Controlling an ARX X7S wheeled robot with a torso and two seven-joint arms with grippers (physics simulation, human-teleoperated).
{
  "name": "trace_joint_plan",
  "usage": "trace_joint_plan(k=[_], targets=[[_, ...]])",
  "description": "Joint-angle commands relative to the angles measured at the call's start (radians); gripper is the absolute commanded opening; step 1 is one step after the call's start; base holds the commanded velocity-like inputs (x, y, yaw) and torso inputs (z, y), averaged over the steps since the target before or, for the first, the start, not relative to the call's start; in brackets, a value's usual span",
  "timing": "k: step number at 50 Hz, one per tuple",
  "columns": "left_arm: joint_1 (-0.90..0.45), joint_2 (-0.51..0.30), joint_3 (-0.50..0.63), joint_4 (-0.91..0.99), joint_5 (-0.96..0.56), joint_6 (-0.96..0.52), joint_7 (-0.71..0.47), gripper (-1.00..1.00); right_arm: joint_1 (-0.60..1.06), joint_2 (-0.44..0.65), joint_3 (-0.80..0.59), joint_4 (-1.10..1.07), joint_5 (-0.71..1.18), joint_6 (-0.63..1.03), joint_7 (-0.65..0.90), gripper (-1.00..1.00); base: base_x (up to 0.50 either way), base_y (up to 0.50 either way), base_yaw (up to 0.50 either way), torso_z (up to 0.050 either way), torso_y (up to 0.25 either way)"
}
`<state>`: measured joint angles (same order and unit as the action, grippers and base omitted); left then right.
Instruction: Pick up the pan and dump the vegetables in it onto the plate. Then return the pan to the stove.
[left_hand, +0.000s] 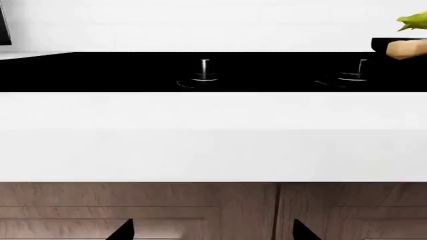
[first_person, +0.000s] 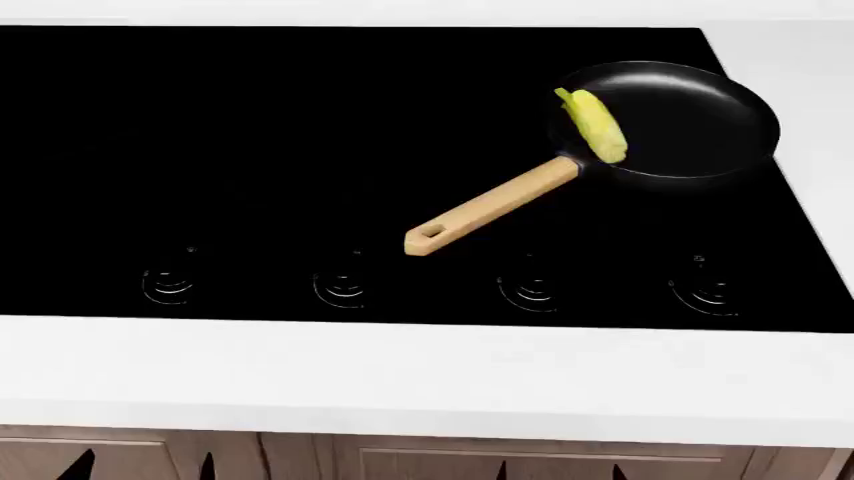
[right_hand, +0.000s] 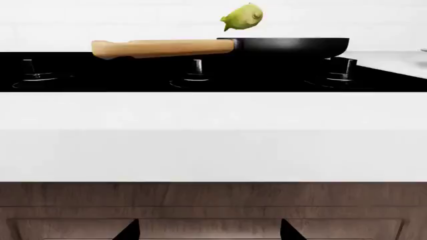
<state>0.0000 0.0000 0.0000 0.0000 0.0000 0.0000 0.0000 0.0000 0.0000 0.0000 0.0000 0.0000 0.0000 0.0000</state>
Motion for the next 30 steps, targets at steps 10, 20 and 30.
trace_joint_plan(k=[10, 20, 30], targets=[[-0.006, -0.043, 0.056, -0.014, -0.023, -0.005, -0.063, 1.00, -0.004, 0.042, -0.052, -0.009, 0.049, 0.001, 0.043, 1.00, 0.00, 0.00, 0.00, 0.000, 0.000], [-0.005, -0.060, 0.077, -0.006, -0.044, -0.023, -0.085, 1.00, -0.005, 0.063, -0.072, -0.017, 0.060, -0.003, 0.066, 1.00, 0.00, 0.00, 0.00, 0.000, 0.000], [-0.007, -0.073, 0.088, 0.012, -0.072, -0.049, -0.096, 1.00, -0.001, 0.086, -0.097, -0.034, 0.021, 0.011, 0.106, 1.00, 0.00, -0.15, 0.00, 0.000, 0.000]])
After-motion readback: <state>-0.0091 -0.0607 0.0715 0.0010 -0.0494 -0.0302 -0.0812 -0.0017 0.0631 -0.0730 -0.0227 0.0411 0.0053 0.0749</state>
